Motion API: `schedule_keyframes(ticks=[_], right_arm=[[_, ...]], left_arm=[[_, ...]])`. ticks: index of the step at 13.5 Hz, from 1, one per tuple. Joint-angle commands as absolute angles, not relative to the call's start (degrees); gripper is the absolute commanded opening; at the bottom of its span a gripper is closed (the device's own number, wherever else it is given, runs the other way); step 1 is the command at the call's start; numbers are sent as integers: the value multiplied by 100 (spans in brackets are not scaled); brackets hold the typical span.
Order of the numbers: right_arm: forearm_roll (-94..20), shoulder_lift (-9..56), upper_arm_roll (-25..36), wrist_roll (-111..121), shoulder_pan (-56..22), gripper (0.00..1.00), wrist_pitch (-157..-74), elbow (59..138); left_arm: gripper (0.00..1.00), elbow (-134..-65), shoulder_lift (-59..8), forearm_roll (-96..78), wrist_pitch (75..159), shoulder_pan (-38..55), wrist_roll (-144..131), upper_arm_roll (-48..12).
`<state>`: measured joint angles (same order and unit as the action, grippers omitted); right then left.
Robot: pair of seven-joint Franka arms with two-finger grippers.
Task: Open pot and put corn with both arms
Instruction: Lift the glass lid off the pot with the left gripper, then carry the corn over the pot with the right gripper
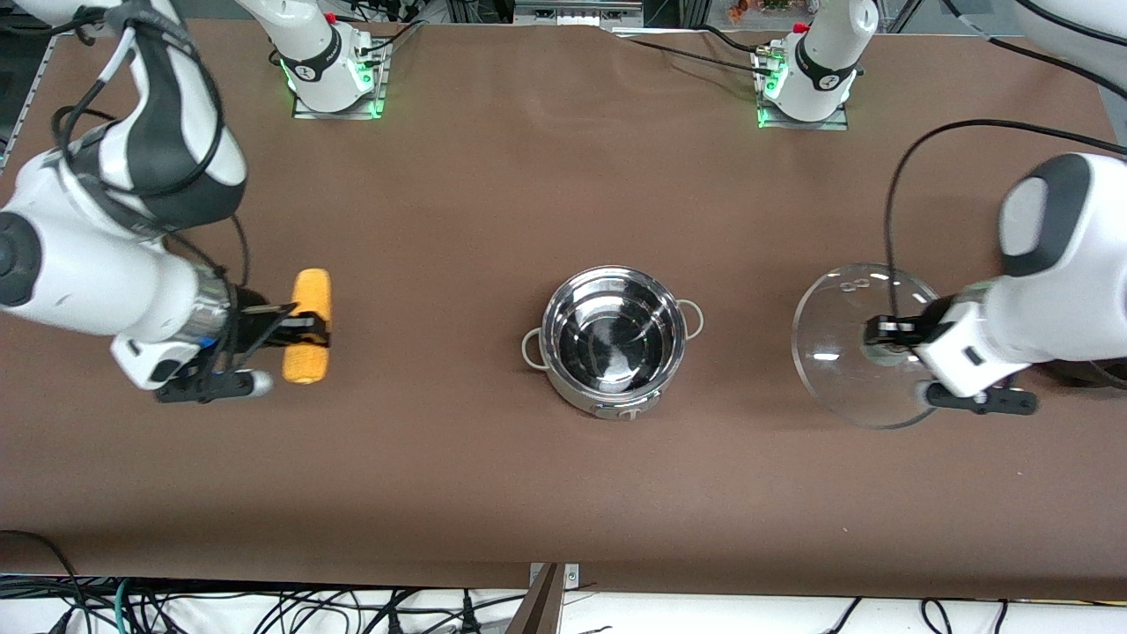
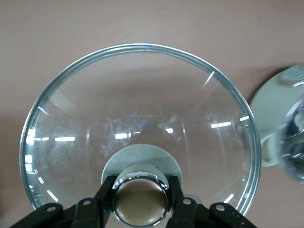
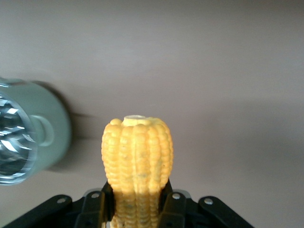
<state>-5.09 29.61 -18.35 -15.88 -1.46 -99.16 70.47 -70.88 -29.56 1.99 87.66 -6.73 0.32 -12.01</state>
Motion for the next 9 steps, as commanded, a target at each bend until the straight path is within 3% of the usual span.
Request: schedule_keyframes(ticks=[1,5,9], right_arm=[[-536,3040,-2048,-2449,-595,37,-10350,6838],[-536,3383,-2057,-3399,-1404,37,-11791,6820],[-501,3945,-2013,-3911,-2003,37,-12392,6444]], left_arm=[[0,-8039,-2444,334,9138,-1053,604,-1292],[0,-10209,-1724,369,11167,-1327,940,-1283],[0,-10836,-2038,430,12205,-1397,871,-1248]])
